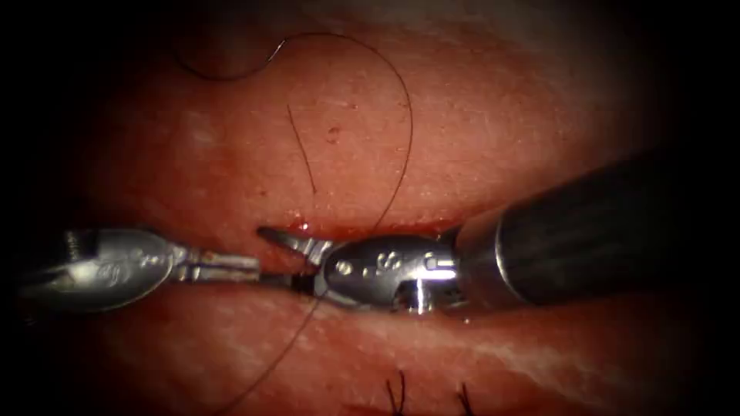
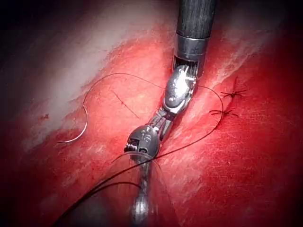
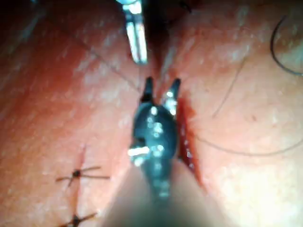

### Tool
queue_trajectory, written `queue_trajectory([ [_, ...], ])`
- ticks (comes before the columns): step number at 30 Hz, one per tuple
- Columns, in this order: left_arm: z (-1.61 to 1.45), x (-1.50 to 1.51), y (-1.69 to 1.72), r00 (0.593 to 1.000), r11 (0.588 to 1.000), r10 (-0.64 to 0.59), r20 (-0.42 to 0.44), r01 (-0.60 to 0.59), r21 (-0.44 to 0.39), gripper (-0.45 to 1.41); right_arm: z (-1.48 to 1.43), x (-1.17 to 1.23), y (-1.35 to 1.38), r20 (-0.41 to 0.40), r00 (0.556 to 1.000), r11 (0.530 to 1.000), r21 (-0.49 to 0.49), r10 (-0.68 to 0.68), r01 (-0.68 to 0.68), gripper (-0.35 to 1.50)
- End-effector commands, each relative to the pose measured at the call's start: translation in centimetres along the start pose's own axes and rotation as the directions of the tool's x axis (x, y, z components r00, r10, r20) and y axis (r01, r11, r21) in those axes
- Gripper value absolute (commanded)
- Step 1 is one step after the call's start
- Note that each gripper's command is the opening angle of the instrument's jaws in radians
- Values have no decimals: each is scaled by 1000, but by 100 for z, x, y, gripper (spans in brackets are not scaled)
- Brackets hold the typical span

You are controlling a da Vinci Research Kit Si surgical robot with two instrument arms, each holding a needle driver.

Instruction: Wound Closure

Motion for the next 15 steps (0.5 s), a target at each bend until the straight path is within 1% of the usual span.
queue_trajectory([
  [1, 13, -6, -2, 1000, 1000, 7, 7, -7, 0, -45, 4, -6, -9, -2, 1000, 1000, 7, 3, -3, 37],
  [10, 34, -18, -32, 999, 1000, 25, 31, -25, 12, -45, 5, -4, -13, -25, 1000, 999, 48, 1, 0, 34],
  [15, 46, -27, -40, 998, 999, 29, 50, -29, 13, -45, 4, -3, -14, -43, 999, 998, 66, 1, 2, 34],
])
